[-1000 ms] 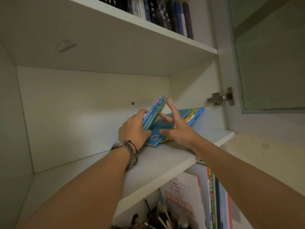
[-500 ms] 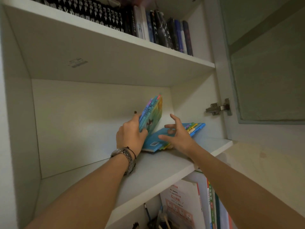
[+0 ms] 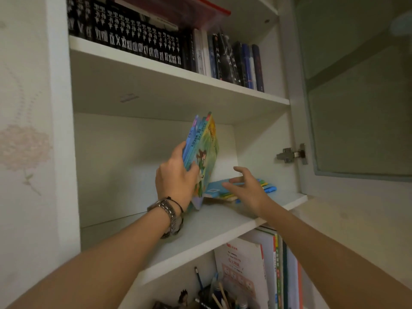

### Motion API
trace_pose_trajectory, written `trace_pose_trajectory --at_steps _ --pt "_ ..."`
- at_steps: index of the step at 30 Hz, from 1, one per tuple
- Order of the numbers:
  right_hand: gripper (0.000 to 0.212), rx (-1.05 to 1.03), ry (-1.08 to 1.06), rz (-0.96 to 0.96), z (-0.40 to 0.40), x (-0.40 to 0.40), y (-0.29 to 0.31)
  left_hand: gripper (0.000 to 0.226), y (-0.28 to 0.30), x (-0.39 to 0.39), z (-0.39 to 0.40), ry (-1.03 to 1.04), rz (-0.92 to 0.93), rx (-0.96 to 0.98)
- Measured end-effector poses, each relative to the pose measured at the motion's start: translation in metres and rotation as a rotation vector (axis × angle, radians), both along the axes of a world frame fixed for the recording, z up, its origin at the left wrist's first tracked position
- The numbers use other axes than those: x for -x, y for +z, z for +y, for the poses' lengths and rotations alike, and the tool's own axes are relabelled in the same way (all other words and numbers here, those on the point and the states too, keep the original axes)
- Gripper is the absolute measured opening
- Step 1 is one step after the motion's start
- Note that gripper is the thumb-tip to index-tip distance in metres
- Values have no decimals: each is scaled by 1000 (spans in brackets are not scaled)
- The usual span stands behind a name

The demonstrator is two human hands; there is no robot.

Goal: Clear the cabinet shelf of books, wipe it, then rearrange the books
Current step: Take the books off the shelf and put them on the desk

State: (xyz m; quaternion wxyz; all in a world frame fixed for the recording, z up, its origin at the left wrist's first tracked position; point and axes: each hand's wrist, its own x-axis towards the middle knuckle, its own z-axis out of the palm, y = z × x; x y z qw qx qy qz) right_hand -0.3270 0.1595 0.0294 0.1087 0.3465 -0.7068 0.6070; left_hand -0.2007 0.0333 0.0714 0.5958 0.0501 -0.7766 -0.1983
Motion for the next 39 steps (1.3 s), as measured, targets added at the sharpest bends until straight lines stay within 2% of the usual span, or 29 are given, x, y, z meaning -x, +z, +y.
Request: trace_pose_trajectory --at_steps 6,9,12,15,19,23,29,34,39 --pt "65 43 150 -75 9 -41 10 50 8 -33 22 -155 104 -125" --pt "65 198 233 -184 4 -58 15 49 3 -45 34 -242 131 -176" --pt "73 313 264 -283 6 -68 20 48 -8 -58 37 -329 174 -254" --pt "61 364 333 -286 10 -78 20 49 -19 -72 38 -428 190 -316" --pt "65 449 347 -270 8 -93 17 50 -26 -88 33 -474 139 -314" --pt "80 415 313 -184 7 -109 15 58 -30 -99 29 -448 82 -261" --pt "80 335 285 -102 13 -135 17 57 -29 -112 28 -441 112 -314" --pt "94 309 247 -113 32 -160 15 59 -29 -128 38 -501 87 -325" --pt "98 273 197 -154 64 -186 5 56 -44 -147 61 -592 78 -328"
